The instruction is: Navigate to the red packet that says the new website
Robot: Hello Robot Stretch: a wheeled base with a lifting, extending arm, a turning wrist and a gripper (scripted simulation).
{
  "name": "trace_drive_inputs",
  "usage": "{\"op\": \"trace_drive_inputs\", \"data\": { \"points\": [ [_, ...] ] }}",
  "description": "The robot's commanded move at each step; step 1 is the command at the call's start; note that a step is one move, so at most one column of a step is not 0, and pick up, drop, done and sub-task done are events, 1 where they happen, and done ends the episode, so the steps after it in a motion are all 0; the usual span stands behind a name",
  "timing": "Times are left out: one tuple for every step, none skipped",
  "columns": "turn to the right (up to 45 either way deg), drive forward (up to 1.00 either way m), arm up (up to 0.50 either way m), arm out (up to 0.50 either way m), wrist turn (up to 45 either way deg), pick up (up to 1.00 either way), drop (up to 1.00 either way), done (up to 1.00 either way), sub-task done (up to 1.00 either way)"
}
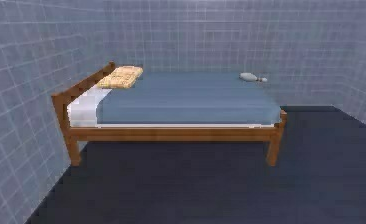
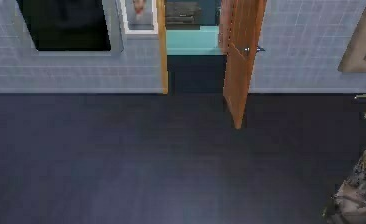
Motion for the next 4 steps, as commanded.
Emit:
{"op": "trace_drive_inputs", "data": {
  "points": [
    [45.0,0.0,0.0,0.0,0.0,0.0,0.0,0.0,0.0],
    [45.0,0.0,0.0,0.0,0.0,0.0,0.0,0.0,0.0],
    [6.0,0.0,0.0,0.0,0.0,0.0,0.0,0.0,0.0],
    [0.0,1.0,0.0,0.0,0.0,0.0,0.0,0.0,0.0]
  ]
}}
